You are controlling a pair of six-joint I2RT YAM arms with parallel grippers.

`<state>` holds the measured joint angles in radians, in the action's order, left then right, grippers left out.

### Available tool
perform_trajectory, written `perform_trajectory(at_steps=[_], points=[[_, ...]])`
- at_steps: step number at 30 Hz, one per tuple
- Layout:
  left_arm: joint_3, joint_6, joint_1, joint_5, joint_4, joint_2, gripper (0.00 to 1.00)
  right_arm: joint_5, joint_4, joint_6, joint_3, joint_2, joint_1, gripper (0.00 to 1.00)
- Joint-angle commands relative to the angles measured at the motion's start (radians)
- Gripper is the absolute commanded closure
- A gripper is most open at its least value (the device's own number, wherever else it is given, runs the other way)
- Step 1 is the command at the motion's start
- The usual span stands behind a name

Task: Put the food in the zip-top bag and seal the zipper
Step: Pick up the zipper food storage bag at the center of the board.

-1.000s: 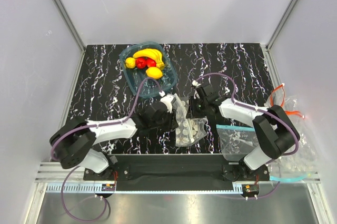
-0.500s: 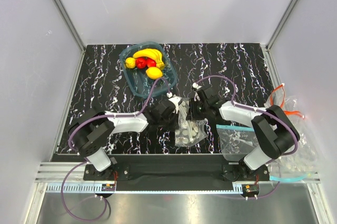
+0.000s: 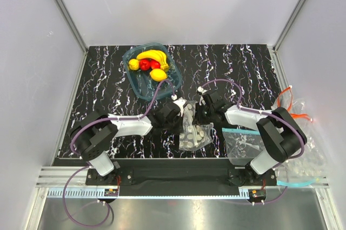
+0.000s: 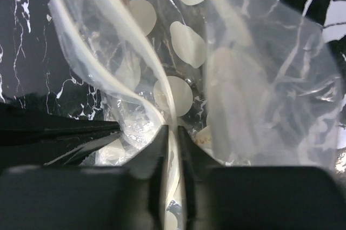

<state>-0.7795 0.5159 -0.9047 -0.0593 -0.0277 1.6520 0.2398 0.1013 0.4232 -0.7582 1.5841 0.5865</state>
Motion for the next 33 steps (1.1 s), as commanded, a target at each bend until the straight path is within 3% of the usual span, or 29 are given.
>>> perform_trajectory(at_steps=[1, 4, 11, 14, 15, 20, 24, 33], points=[[-0.006, -0.019, -0.002, 0.024, 0.017, -0.008, 0.92, 0.027, -0.029, -0.008, 0.0, -0.032, 0.004, 0.9], [-0.01, -0.025, -0.003, 0.035, 0.025, -0.03, 0.93, 0.033, -0.011, -0.003, 0.003, -0.106, 0.004, 1.0], [-0.018, -0.034, -0.002, 0.042, 0.094, -0.22, 0.91, 0.156, 0.07, 0.015, -0.033, -0.295, 0.006, 1.0], [-0.018, -0.036, -0.002, 0.053, 0.135, -0.343, 0.75, 0.159, 0.139, 0.022, -0.065, -0.371, 0.01, 1.0], [-0.012, -0.03, -0.003, 0.055, 0.143, -0.38, 0.56, 0.155, 0.159, 0.022, -0.073, -0.403, 0.013, 1.0], [0.013, -0.002, -0.002, 0.096, 0.181, -0.625, 0.35, 0.128, 0.256, 0.015, -0.118, -0.47, 0.021, 1.0], [-0.03, 0.01, -0.002, 0.064, 0.222, -0.667, 0.33, 0.131, 0.275, 0.032, -0.142, -0.492, 0.035, 1.0], [-0.193, 0.007, 0.0, 0.116, 0.301, -0.572, 0.3, 0.072, 0.305, 0.042, -0.216, -0.478, 0.102, 1.0]])
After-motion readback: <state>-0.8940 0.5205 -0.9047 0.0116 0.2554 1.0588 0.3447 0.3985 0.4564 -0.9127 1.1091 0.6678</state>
